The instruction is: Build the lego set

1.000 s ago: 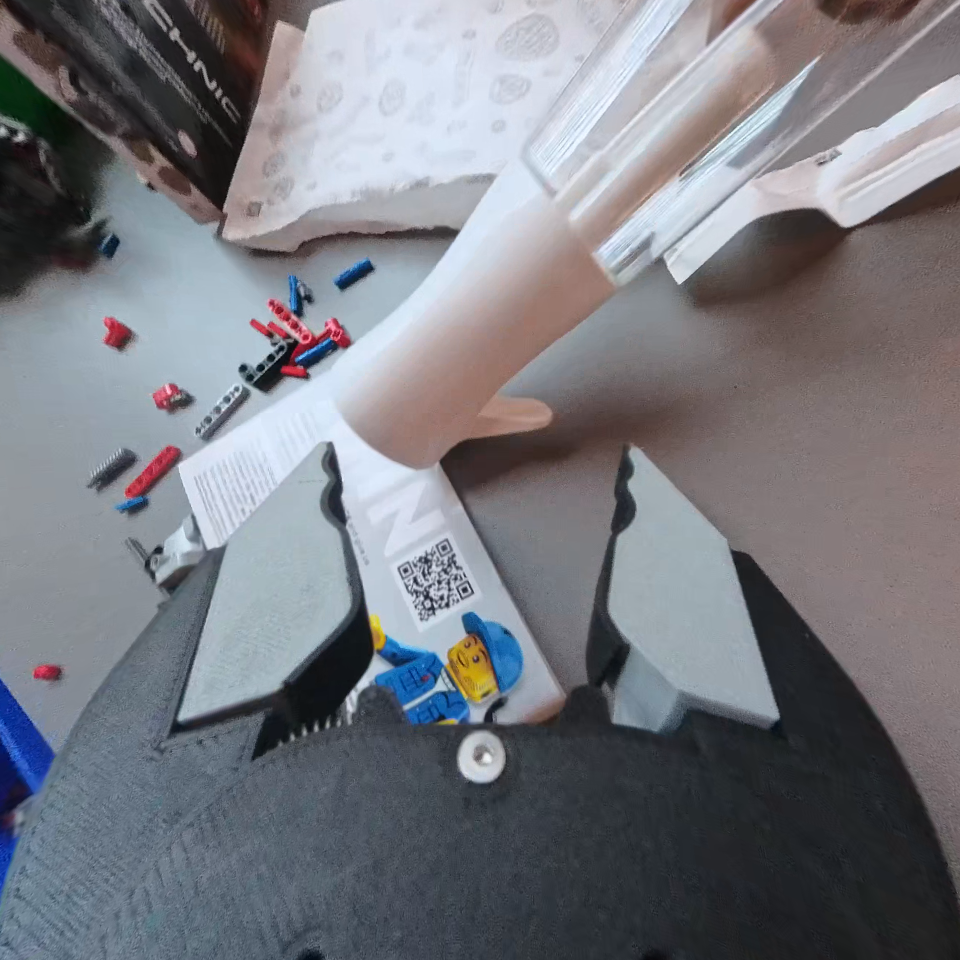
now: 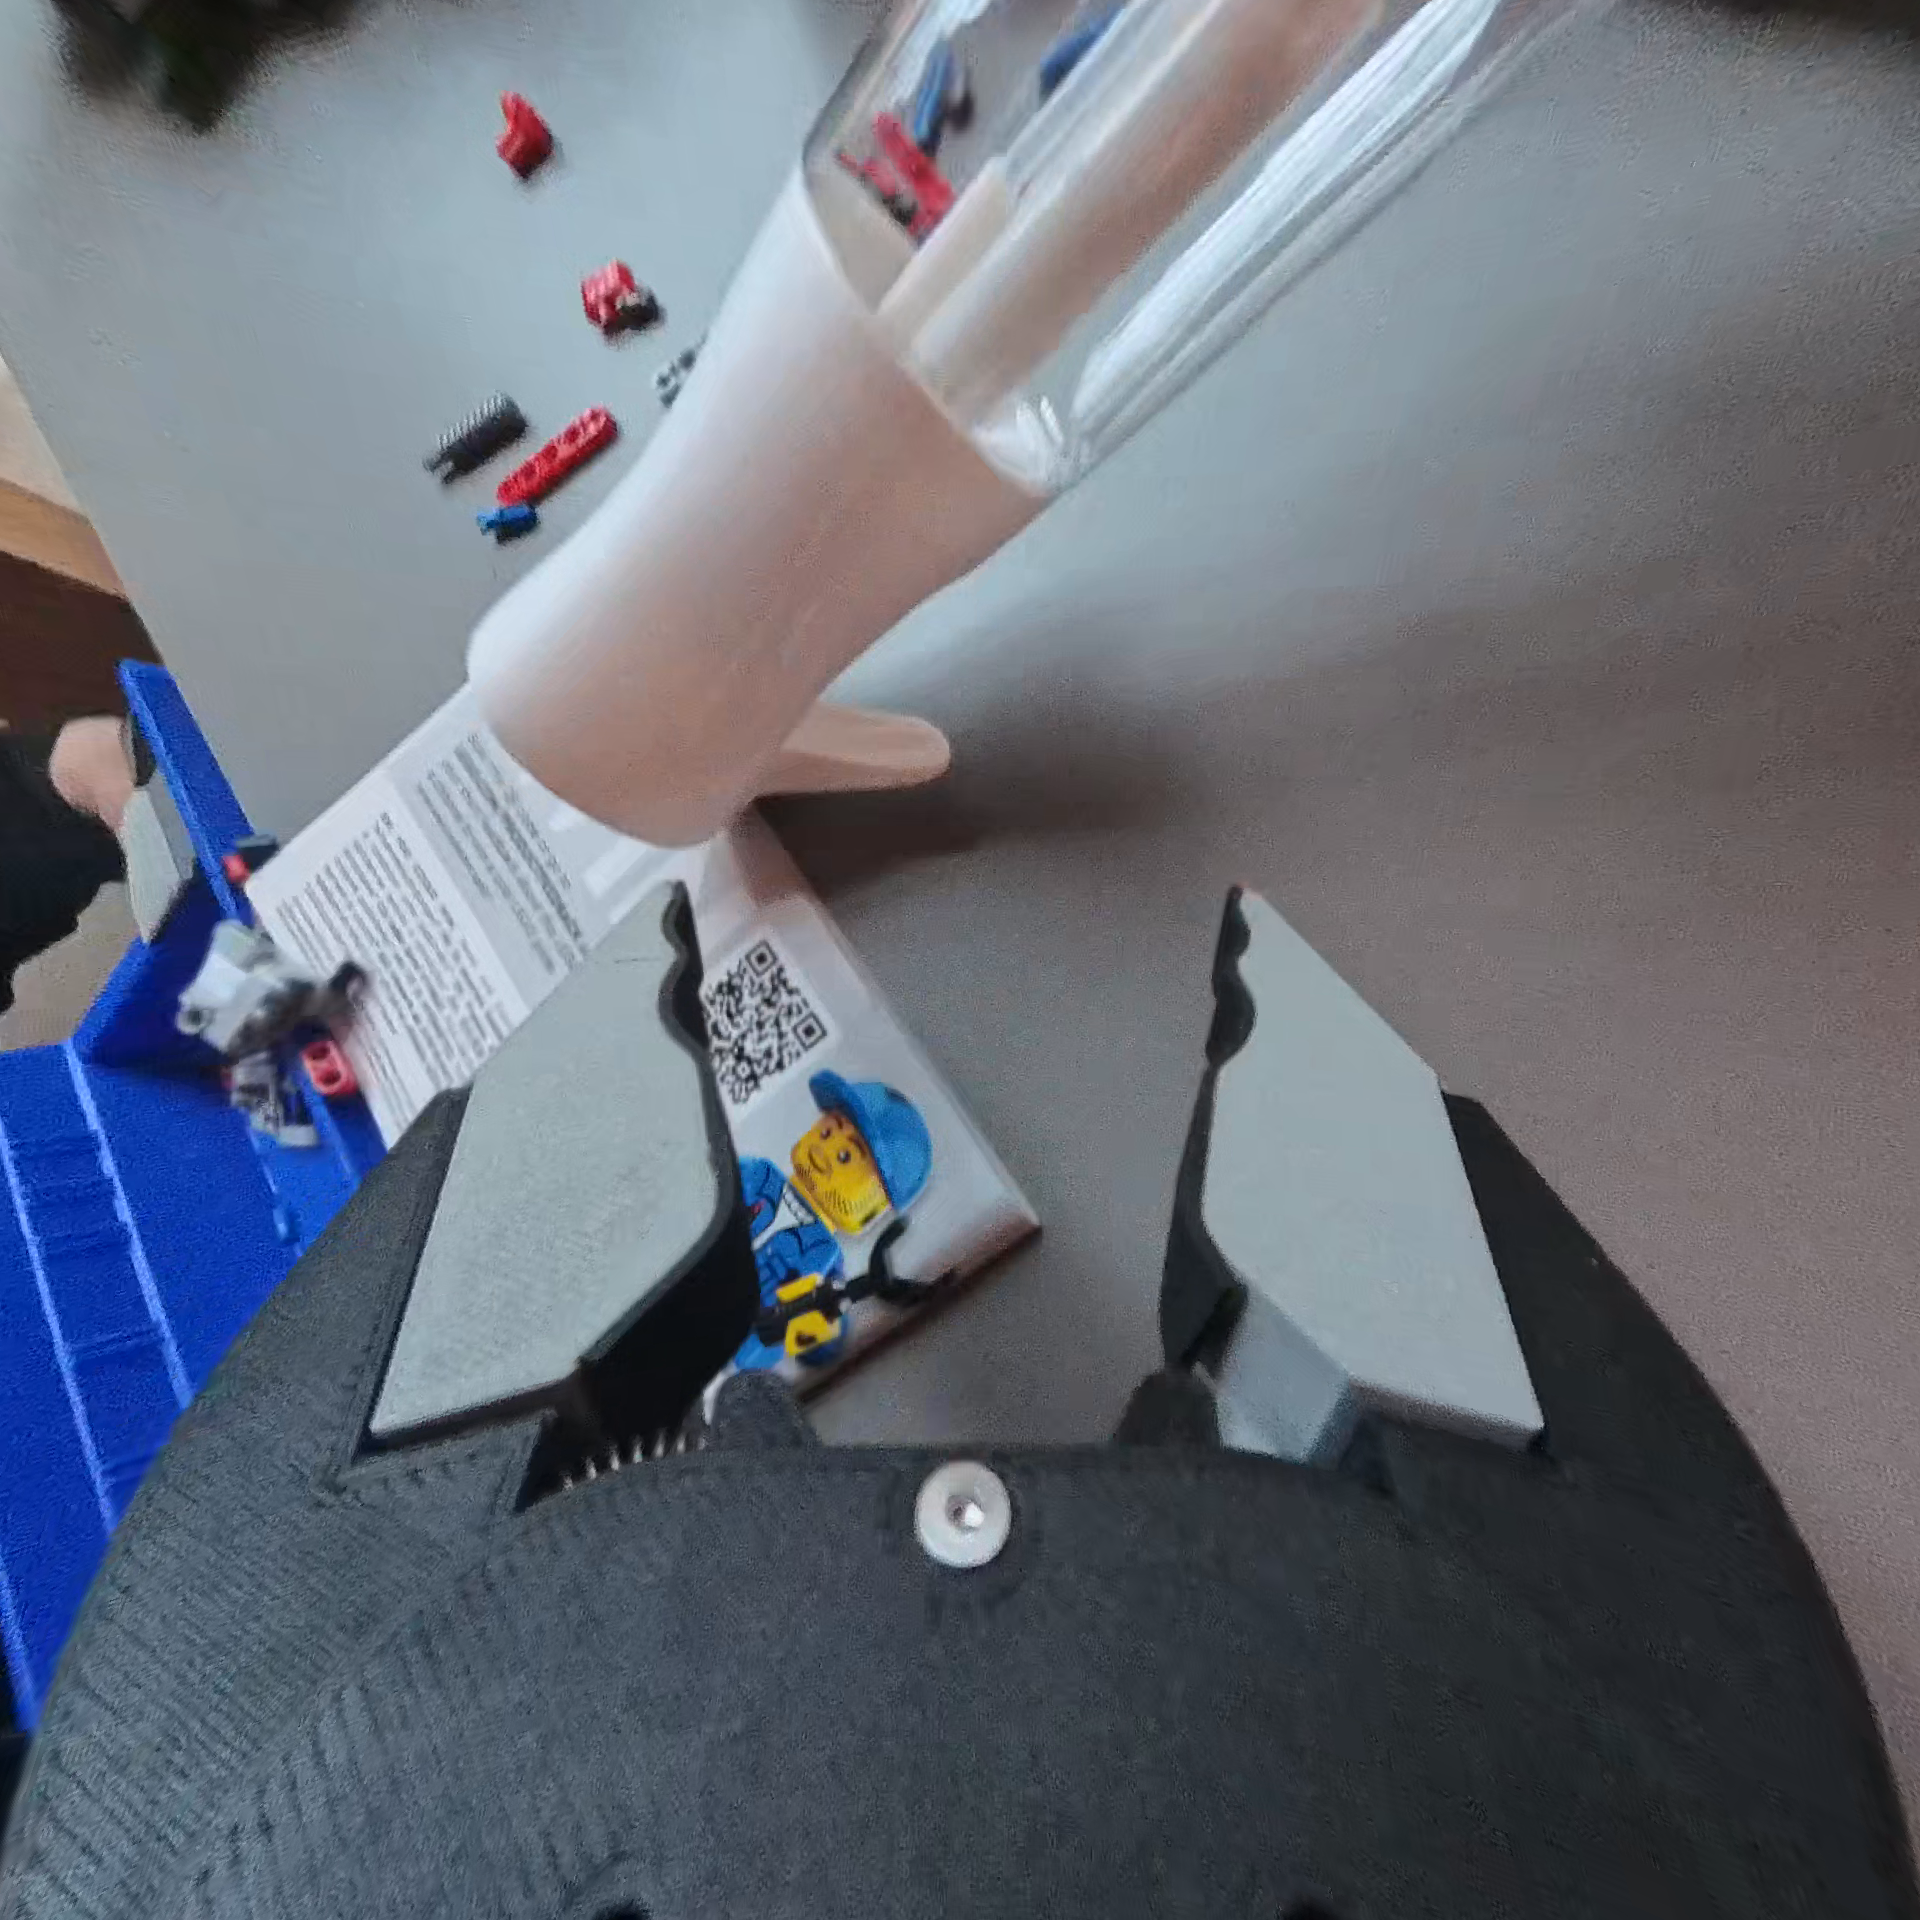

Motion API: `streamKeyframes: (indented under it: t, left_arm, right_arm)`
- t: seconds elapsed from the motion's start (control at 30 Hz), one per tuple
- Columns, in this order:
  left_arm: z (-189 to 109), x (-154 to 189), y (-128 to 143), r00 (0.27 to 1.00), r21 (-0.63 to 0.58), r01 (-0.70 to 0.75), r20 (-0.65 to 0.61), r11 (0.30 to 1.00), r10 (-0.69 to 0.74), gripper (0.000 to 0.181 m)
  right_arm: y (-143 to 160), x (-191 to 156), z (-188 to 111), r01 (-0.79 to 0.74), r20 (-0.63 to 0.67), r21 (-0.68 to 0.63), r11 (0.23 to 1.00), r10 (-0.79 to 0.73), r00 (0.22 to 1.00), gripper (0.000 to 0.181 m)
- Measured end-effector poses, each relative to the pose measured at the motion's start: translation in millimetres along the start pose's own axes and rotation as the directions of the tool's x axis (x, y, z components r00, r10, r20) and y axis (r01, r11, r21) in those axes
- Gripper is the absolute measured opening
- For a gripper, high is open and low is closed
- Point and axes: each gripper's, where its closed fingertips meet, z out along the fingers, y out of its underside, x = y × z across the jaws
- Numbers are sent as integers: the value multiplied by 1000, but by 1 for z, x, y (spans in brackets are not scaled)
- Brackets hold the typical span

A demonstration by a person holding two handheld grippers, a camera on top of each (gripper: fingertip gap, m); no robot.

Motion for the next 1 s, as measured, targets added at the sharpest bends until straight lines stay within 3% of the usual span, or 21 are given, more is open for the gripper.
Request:
streamKeyframes:
  t: [0.33, 0.5, 0.67, 0.87, 1.0]
  left_arm:
    - [4, 0, -6, 1000, -14, -13, 4, 1000, 14, 70]
    - [4, 0, -6, 1000, -16, -18, 2, 1000, 18, 70]
    - [4, 0, -6, 1000, -18, -18, 0, 1000, 18, 70]
    - [4, 1, -6, 1000, -16, -23, 3, 1000, 23, 70]
    - [4, 0, -6, 999, -21, -31, 10, 999, 31, 70]
  right_arm:
    - [26, -1, -13, 29, -34, 94, 995, -26, 999, 91]
    - [31, -4, -27, 94, -116, 128, 987, -79, 990, 86]
    - [41, -31, -36, 149, -57, 168, 974, -141, 988, 91]
    - [67, -37, -34, 150, -45, 164, 975, -144, 989, 91]
    - [71, -49, -43, 237, -40, 211, 948, -234, 971, 87]
